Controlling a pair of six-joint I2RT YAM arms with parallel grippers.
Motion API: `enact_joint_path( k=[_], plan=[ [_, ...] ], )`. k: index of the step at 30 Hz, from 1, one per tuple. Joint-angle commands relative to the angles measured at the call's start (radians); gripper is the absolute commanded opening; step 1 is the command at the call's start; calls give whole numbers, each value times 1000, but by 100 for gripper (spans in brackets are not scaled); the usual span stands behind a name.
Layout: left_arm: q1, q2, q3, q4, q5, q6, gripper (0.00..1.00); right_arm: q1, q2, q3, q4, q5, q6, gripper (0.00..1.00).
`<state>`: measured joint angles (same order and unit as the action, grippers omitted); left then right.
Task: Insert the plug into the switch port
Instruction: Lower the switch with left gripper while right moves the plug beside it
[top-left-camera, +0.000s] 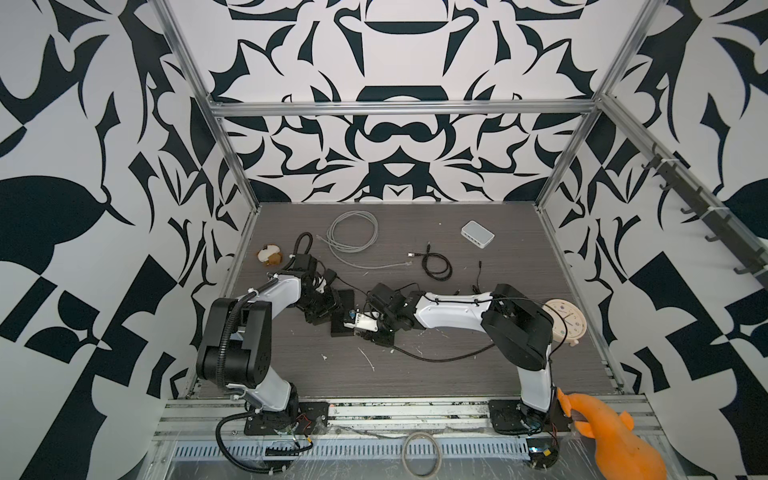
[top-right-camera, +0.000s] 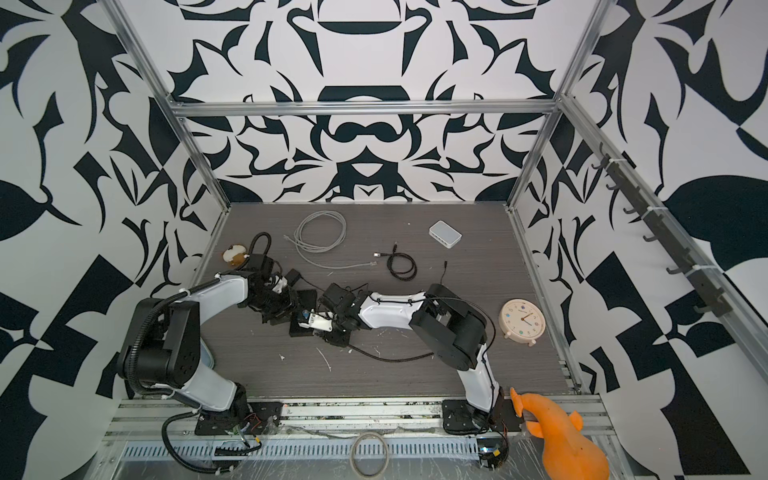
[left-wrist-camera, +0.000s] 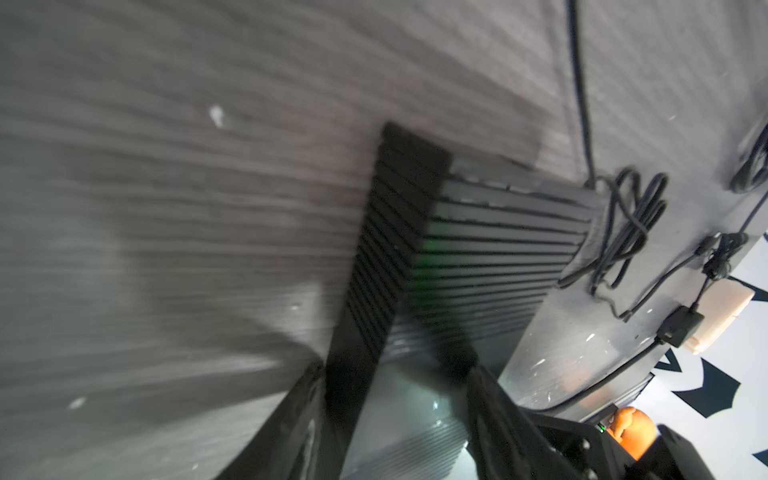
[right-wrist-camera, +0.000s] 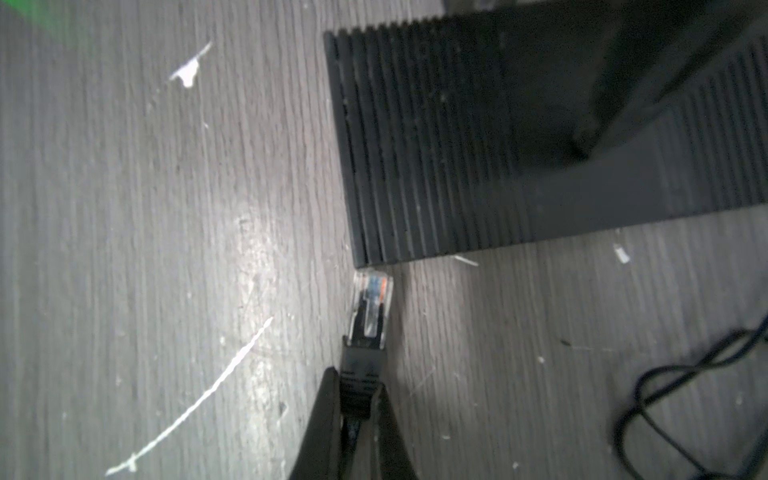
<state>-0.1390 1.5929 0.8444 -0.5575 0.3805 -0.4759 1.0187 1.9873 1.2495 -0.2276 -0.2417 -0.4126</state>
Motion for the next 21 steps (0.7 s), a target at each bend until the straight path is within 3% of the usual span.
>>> enact_joint_path(
  k=[1,13,21],
  plan=[
    [-4,30,25,-35,-10,14,56,20,10,49,-25,41,-79,0],
    [-10,68,74,-101,-6,62,54,51,8,-1,141,269,-95,0],
    [-10,64,76,-114,-5,44,54,63,5,-31,185,284,-105,0]
  ],
)
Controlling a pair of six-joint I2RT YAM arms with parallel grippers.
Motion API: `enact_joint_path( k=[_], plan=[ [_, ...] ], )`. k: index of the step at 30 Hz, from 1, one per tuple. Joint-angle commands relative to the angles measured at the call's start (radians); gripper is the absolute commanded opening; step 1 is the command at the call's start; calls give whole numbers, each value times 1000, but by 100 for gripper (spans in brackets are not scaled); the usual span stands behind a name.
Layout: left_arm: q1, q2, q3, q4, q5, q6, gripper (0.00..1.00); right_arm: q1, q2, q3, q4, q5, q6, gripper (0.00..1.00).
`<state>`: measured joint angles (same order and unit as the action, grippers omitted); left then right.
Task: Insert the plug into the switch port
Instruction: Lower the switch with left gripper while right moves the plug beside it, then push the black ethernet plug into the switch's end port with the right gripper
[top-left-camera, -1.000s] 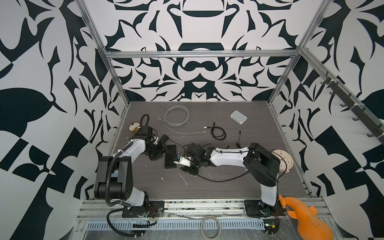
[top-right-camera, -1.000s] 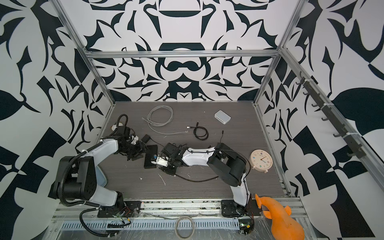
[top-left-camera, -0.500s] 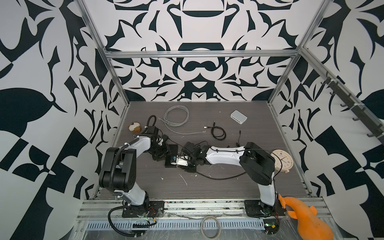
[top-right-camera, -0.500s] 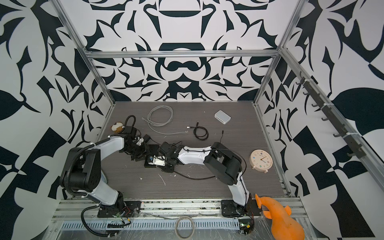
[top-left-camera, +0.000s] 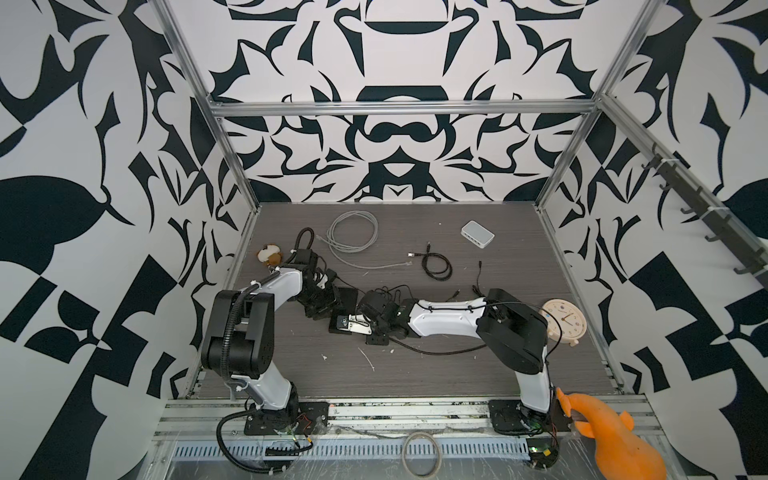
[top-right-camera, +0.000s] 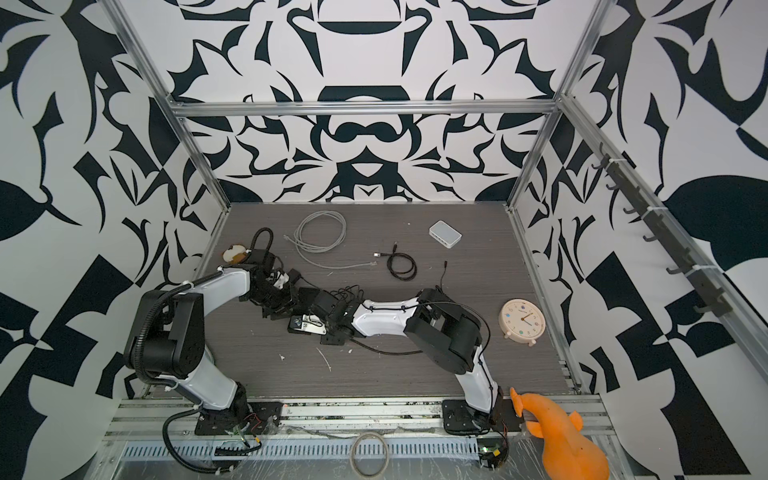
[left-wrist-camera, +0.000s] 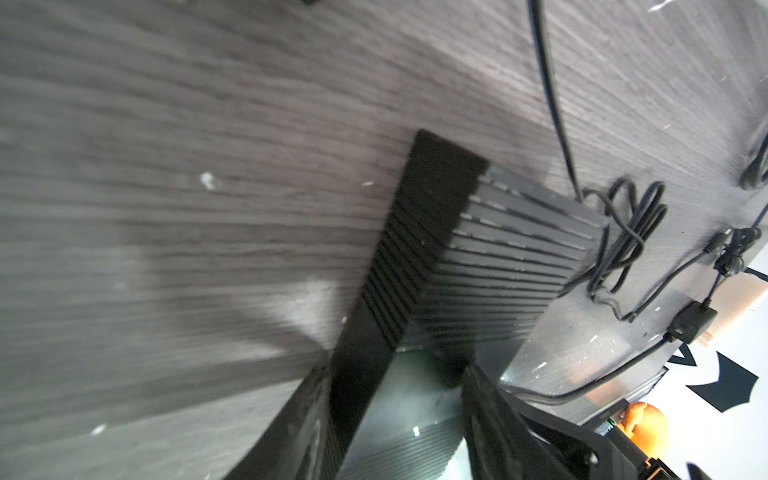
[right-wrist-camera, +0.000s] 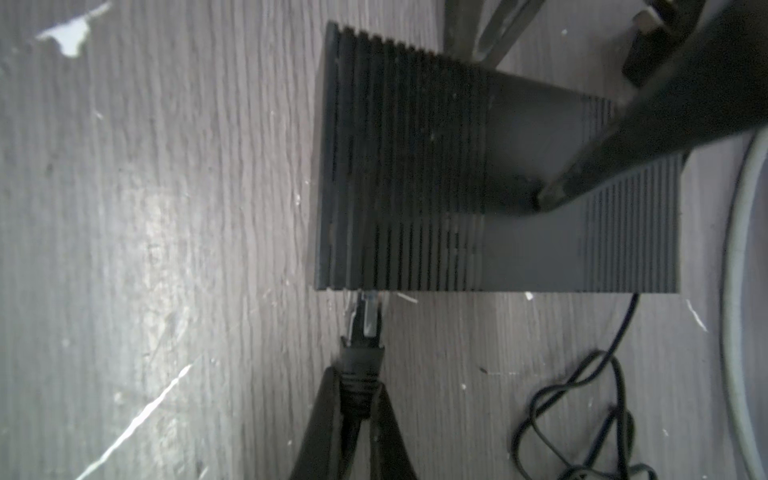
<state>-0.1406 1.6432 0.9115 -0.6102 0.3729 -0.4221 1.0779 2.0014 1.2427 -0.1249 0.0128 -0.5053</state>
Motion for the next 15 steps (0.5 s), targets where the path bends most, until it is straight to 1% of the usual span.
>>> enact_joint_path(
  k=[1,7,11,15],
  plan=[
    [-8,14,9,-59,8,-19,54,10,-12,-31,100,33,-13,0],
    [-8,0,-13,-46,66,-95,54,41,32,-19,148,136,-11,0],
    [-13,-18,-31,-39,104,-141,54,53,40,-4,174,150,3,0],
    [-17,-51,-80,-19,146,-222,53,54,53,16,194,160,33,0]
  ],
)
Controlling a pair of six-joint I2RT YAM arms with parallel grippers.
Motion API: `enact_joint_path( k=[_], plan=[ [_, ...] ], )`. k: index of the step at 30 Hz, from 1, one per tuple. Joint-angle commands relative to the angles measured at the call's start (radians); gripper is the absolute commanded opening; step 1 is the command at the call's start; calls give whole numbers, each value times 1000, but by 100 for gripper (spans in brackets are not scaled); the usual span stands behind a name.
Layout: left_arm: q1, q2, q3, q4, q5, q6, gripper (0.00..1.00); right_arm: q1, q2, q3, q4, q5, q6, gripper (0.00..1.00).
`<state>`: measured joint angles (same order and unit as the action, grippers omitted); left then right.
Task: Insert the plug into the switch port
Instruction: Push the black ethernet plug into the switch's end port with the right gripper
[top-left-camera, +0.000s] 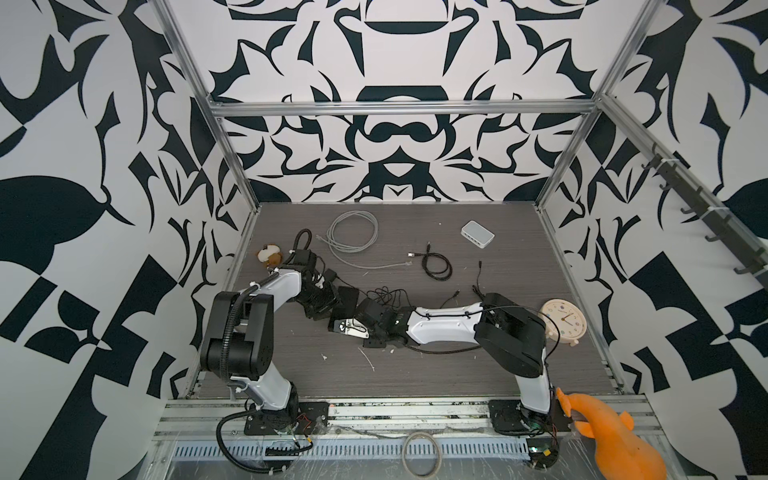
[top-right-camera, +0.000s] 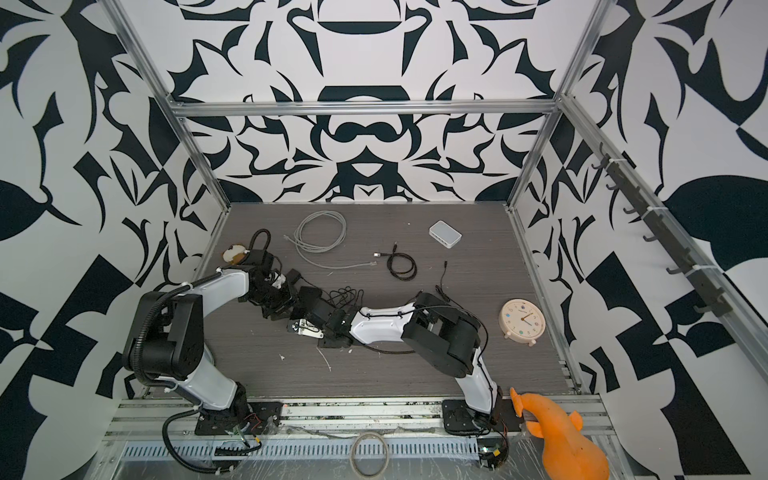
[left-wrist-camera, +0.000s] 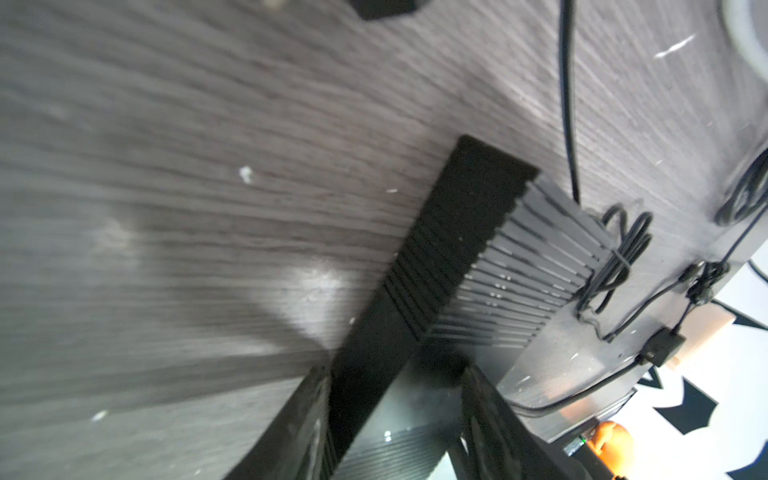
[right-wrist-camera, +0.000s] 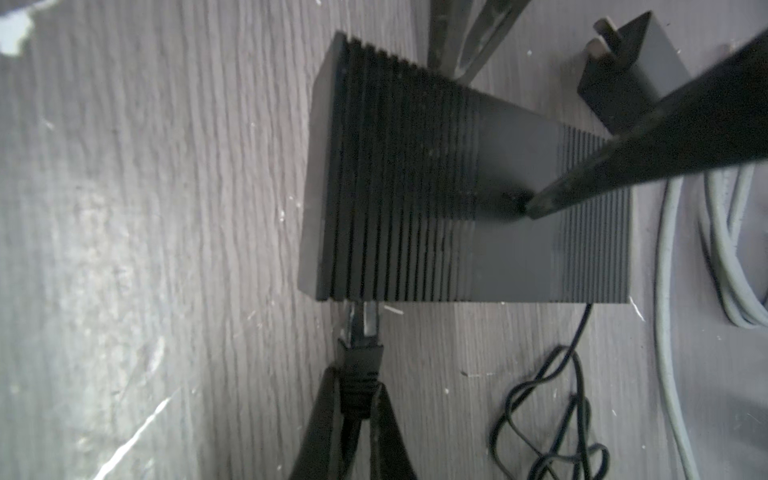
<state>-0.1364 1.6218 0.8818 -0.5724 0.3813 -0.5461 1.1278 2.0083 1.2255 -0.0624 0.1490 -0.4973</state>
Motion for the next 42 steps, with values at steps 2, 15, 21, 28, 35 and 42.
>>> enact_joint_path(
  k=[2,15,21,28,35,42],
  plan=[
    [-22,-55,-89,-39,157,-141,53,4,49,12,189,12,25,0],
    [-33,-148,-199,5,164,-325,53,34,55,-43,387,-58,22,0],
    [-77,-132,-214,44,168,-367,52,44,58,-75,482,-141,26,0],
    [-106,-139,-241,85,186,-425,51,50,72,-67,541,-183,20,0],
    [-128,-145,-269,116,192,-469,49,52,108,-38,591,-211,38,0],
    [-172,-114,-277,150,195,-510,49,54,116,-8,603,-251,39,0]
  ],
)
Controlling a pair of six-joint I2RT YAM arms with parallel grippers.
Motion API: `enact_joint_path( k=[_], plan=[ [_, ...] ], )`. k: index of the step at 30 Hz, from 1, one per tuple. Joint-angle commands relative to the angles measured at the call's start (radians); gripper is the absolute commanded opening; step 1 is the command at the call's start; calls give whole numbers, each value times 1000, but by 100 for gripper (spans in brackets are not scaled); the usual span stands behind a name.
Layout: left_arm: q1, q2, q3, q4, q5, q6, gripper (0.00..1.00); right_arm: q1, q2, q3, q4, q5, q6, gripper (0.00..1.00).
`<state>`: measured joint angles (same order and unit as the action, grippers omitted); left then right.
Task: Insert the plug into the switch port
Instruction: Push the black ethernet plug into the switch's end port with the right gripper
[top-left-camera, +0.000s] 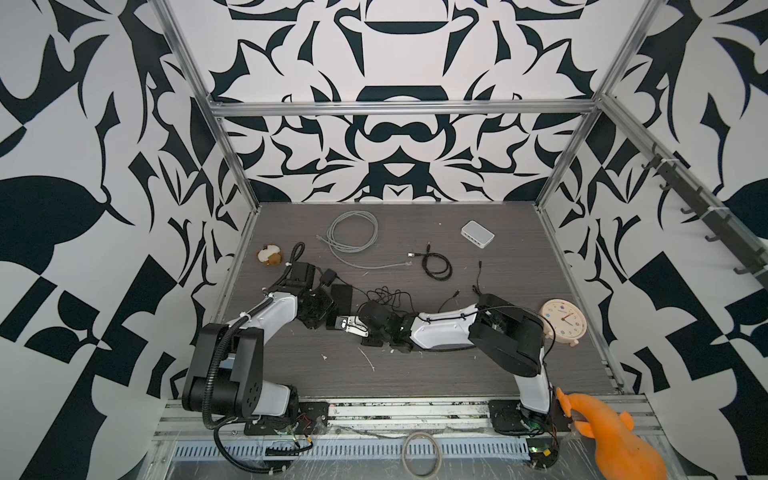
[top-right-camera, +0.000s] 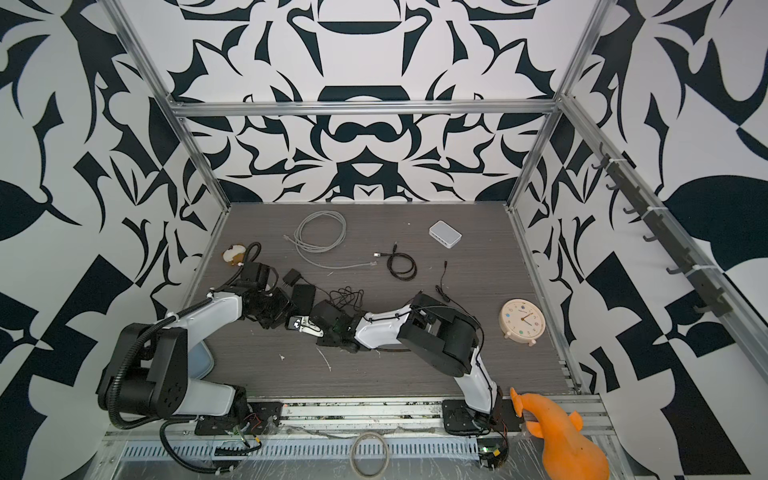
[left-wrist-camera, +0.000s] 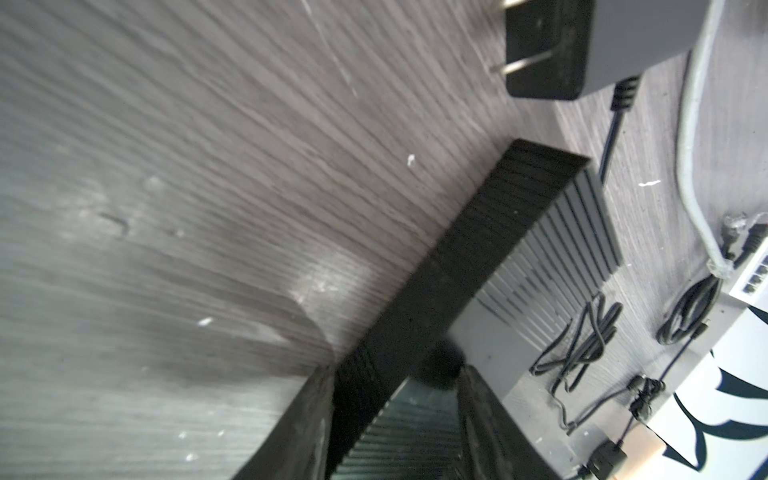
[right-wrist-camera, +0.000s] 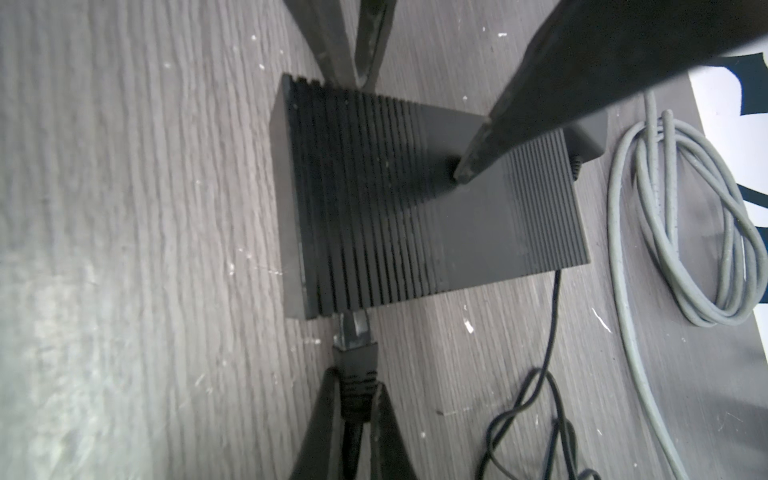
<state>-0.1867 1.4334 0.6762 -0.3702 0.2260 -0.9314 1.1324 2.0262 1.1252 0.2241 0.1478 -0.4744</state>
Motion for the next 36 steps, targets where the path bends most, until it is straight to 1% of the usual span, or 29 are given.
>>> enact_joint_path(
  k=[1,4,10,14,18,20,22,23,25,28,31,36],
  plan=[
    [-124,75,-74,-47,348,-132,49,51,102,93,320,-255,19,0],
    [-133,75,-94,-7,361,-166,49,52,113,94,335,-288,32,0],
    [-145,75,-111,6,362,-172,48,54,127,105,352,-383,48,0],
    [-141,54,-98,-31,344,-150,49,56,127,94,355,-383,62,0],
    [-85,25,-59,-129,286,-78,50,50,77,16,367,-364,65,0],
    [-47,9,-40,-178,245,-42,51,40,43,-21,338,-363,60,5],
    [-12,-11,-26,-215,195,-9,52,29,2,-63,307,-369,57,11],
    [3,-17,-22,-222,184,1,52,24,-16,-79,288,-370,56,14],
    [27,-21,-18,-228,166,22,52,15,-53,-114,250,-372,53,23],
    [42,-5,-7,-238,151,58,52,4,-101,-144,179,-385,48,31],
    [50,5,0,-235,135,80,52,-10,-146,-152,75,-404,41,36],
    [51,-1,27,-243,113,97,53,-50,-221,-147,-74,-448,52,40]
  ],
)
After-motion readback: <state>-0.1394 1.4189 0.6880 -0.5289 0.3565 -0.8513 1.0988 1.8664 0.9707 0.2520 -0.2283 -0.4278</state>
